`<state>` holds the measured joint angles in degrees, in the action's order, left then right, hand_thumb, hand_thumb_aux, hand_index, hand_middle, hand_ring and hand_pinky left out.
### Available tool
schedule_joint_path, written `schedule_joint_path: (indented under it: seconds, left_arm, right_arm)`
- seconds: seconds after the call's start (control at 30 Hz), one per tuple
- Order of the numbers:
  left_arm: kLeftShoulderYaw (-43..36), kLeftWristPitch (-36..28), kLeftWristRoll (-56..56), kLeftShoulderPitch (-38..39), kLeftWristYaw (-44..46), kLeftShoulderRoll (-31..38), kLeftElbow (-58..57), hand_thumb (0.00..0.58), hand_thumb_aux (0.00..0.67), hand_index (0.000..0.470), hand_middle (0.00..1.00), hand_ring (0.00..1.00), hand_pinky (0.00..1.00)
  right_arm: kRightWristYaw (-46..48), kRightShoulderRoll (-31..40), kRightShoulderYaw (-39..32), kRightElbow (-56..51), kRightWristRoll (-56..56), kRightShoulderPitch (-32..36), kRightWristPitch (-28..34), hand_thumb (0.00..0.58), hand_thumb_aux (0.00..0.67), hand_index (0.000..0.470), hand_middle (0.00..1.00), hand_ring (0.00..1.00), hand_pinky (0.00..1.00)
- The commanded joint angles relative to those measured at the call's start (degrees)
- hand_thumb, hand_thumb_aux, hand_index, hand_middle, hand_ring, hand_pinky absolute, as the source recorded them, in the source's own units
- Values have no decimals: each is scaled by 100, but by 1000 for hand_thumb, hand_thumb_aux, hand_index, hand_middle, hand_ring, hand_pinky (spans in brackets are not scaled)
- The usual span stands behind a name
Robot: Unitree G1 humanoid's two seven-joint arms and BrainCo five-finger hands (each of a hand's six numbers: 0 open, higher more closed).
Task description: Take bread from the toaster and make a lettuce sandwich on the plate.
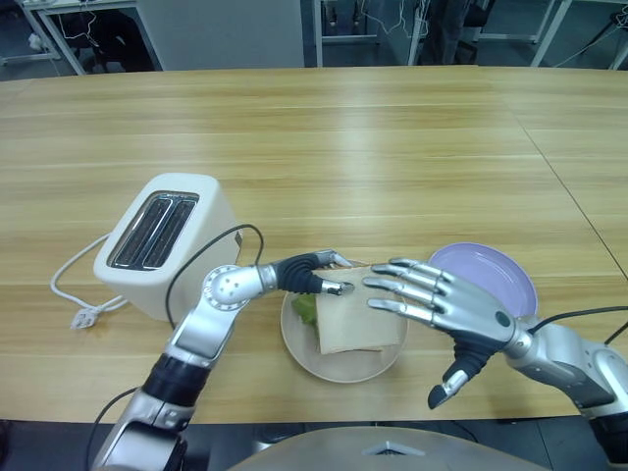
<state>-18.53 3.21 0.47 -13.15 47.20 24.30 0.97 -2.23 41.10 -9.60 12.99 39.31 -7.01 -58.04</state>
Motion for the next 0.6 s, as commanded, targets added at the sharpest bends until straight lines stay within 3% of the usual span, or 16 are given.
schedule_joint_path:
  seconds: [0.03,0.23,0.6]
  left_arm:
    - [-335,320,424,-238,-5,-69,-807,580,670,460,1000,1000,1000]
    - [-402,773,769,-486,-257,-153,-1476,580,670,460,1000,1000,1000]
    - [-180,730,616,-478,-186,-68,-1117,580,670,460,1000,1000,1000]
  right_arm:
    - [365,-82,-293,-121,50,-37,39,0,0,0,0,0,0]
    - [790,-197,-629,-264,18,-14,203,0,0,0,0,0,0]
    - [924,-238,-665,-386,63,-107,291,0,0,0,0,0,0]
